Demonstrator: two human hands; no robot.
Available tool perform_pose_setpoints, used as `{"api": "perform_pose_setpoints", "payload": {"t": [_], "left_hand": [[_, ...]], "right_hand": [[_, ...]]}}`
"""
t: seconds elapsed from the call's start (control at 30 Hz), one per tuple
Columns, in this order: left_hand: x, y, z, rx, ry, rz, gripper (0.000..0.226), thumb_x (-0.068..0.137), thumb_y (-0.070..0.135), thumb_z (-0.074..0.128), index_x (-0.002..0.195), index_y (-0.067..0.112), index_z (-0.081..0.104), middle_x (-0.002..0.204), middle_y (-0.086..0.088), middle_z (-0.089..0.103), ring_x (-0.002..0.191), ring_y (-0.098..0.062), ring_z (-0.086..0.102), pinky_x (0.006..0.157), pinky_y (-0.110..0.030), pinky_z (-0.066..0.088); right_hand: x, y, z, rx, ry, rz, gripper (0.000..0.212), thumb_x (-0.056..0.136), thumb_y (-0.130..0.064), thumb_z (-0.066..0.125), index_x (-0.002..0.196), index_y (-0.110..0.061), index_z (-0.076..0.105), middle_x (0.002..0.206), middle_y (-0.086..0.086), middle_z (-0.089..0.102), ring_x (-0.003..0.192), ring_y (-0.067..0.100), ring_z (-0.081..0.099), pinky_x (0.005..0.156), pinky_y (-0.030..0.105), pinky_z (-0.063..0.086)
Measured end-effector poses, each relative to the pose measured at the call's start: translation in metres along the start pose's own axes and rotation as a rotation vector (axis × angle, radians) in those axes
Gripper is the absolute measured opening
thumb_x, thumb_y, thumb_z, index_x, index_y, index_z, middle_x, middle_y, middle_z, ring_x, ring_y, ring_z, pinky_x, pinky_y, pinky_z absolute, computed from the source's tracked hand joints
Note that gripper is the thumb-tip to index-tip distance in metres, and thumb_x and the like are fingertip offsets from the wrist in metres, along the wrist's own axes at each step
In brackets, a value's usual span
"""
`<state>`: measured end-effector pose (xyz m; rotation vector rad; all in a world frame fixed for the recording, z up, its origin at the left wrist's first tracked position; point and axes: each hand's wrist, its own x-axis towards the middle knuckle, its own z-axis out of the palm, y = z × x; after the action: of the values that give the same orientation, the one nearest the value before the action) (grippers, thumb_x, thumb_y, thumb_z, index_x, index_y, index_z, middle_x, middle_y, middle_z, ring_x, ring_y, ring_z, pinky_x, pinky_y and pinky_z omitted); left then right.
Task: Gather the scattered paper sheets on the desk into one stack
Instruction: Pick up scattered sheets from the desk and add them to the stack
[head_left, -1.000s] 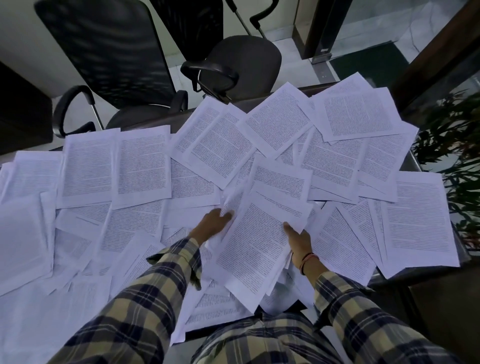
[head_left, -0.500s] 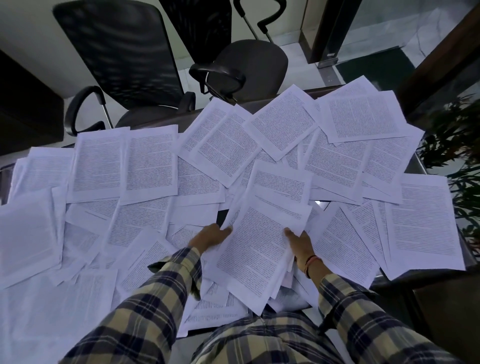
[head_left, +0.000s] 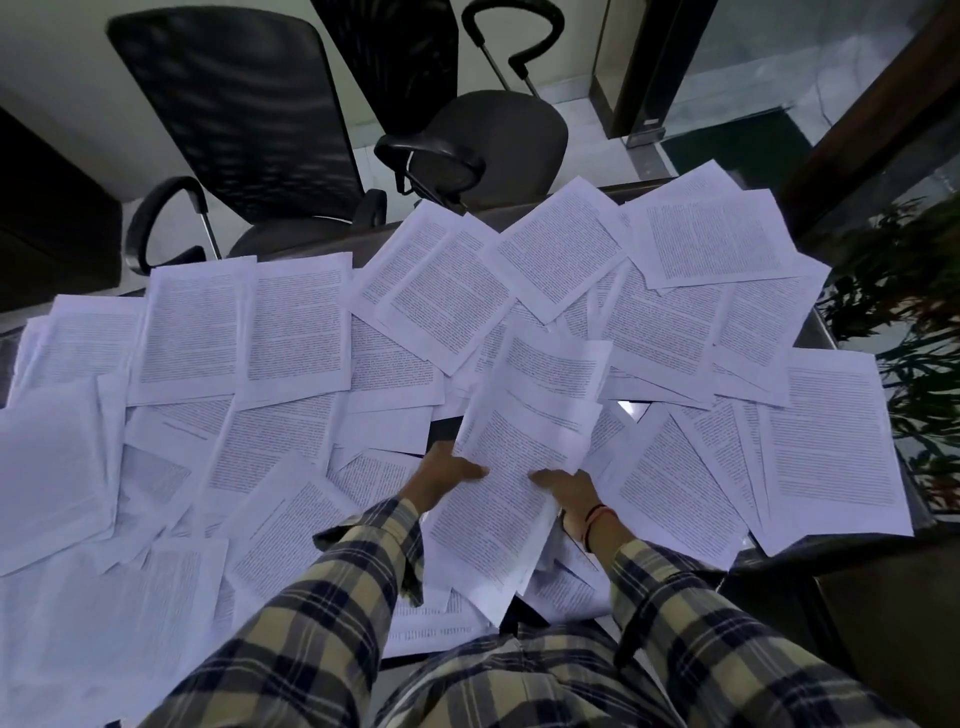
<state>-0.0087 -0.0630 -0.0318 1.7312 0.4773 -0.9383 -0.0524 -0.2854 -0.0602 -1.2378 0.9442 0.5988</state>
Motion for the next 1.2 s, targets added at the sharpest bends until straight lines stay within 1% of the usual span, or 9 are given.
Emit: {"api": "perform_pose_setpoints", "payload": {"t": [0.1, 0.2, 0.33, 0.53, 0.67, 0.77, 0.97, 1.07, 1.2], "left_hand": [[-0.011, 0.002, -0.009, -0.039, 0.061, 0.047, 0.032, 0.08, 0.004, 0.083, 0.11, 0.011, 0.076, 0.1, -0.005, 0.08, 0.093, -0.026, 0.076, 0.08, -0.039, 0.062], [-0.023, 0.01, -0.019, -0.098, 0.08, 0.104, 0.035, 0.079, 0.001, 0.085, 0.111, 0.009, 0.075, 0.098, -0.002, 0.08, 0.088, -0.02, 0.077, 0.068, -0.028, 0.061], [-0.038, 0.039, -0.044, -0.067, 0.134, 0.205, 0.036, 0.076, -0.001, 0.085, 0.109, 0.007, 0.074, 0.097, -0.004, 0.078, 0.087, -0.021, 0.075, 0.067, -0.023, 0.06], [-0.06, 0.097, -0.071, -0.23, 0.305, 0.354, 0.039, 0.074, 0.006, 0.09, 0.108, 0.01, 0.07, 0.102, -0.003, 0.077, 0.095, -0.021, 0.074, 0.071, -0.026, 0.061], [-0.074, 0.109, -0.073, -0.282, 0.339, 0.461, 0.044, 0.073, 0.009, 0.092, 0.104, 0.026, 0.066, 0.106, 0.001, 0.075, 0.095, -0.013, 0.071, 0.076, -0.029, 0.062], [-0.081, 0.101, -0.075, -0.299, 0.371, 0.457, 0.038, 0.073, 0.011, 0.093, 0.103, 0.021, 0.07, 0.101, 0.003, 0.075, 0.09, -0.015, 0.072, 0.072, -0.023, 0.061], [-0.089, 0.088, -0.079, -0.337, 0.419, 0.564, 0.038, 0.078, 0.008, 0.089, 0.114, 0.006, 0.075, 0.106, -0.01, 0.078, 0.099, -0.028, 0.073, 0.083, -0.035, 0.061], [-0.097, 0.094, -0.077, -0.387, 0.399, 0.603, 0.02, 0.087, 0.02, 0.082, 0.101, 0.007, 0.077, 0.099, -0.01, 0.078, 0.095, -0.024, 0.072, 0.083, -0.037, 0.057], [-0.105, 0.113, -0.07, -0.499, 0.424, 0.69, 0.065, 0.095, 0.049, 0.067, 0.073, -0.011, 0.054, 0.073, -0.02, 0.05, 0.076, -0.023, 0.05, 0.073, -0.035, 0.04]], "right_hand": [[-0.007, -0.005, -0.01, -0.056, -0.068, -0.075, 0.035, 0.085, 0.001, 0.078, 0.119, 0.0, 0.07, 0.122, 0.019, 0.071, 0.106, 0.036, 0.069, 0.094, 0.046, 0.057], [-0.013, -0.021, -0.016, -0.142, -0.097, -0.221, 0.032, 0.086, -0.003, 0.078, 0.118, -0.006, 0.072, 0.117, 0.012, 0.075, 0.108, 0.03, 0.071, 0.101, 0.05, 0.055], [-0.026, -0.068, -0.01, -0.268, -0.098, -0.474, 0.026, 0.083, -0.005, 0.078, 0.108, -0.009, 0.077, 0.107, 0.009, 0.078, 0.103, 0.03, 0.073, 0.095, 0.057, 0.056], [-0.069, -0.145, 0.028, -0.271, -0.186, -0.797, 0.028, 0.089, -0.001, 0.074, 0.114, -0.014, 0.073, 0.109, 0.002, 0.077, 0.103, 0.013, 0.072, 0.085, 0.023, 0.056], [-0.084, -0.16, 0.049, -0.177, -0.193, -0.822, 0.029, 0.086, -0.007, 0.08, 0.111, -0.02, 0.073, 0.102, -0.001, 0.077, 0.095, 0.012, 0.073, 0.081, 0.025, 0.06], [-0.091, -0.157, 0.054, -0.15, -0.241, -0.801, 0.028, 0.085, -0.006, 0.081, 0.11, -0.016, 0.077, 0.104, -0.001, 0.079, 0.1, 0.017, 0.075, 0.087, 0.033, 0.061], [-0.099, -0.148, 0.058, -0.202, -0.26, -0.848, 0.023, 0.082, -0.005, 0.082, 0.099, -0.02, 0.078, 0.092, -0.008, 0.079, 0.087, 0.006, 0.073, 0.075, 0.02, 0.056], [-0.101, -0.149, 0.061, -0.205, -0.232, -0.911, 0.026, 0.082, -0.028, 0.082, 0.106, -0.019, 0.075, 0.099, -0.008, 0.076, 0.094, 0.007, 0.07, 0.079, 0.02, 0.056], [-0.1, -0.149, 0.067, -0.1, -0.152, -1.005, 0.034, 0.091, -0.04, 0.061, 0.1, -0.009, 0.073, 0.099, 0.001, 0.072, 0.094, 0.013, 0.063, 0.083, 0.025, 0.054]]}}
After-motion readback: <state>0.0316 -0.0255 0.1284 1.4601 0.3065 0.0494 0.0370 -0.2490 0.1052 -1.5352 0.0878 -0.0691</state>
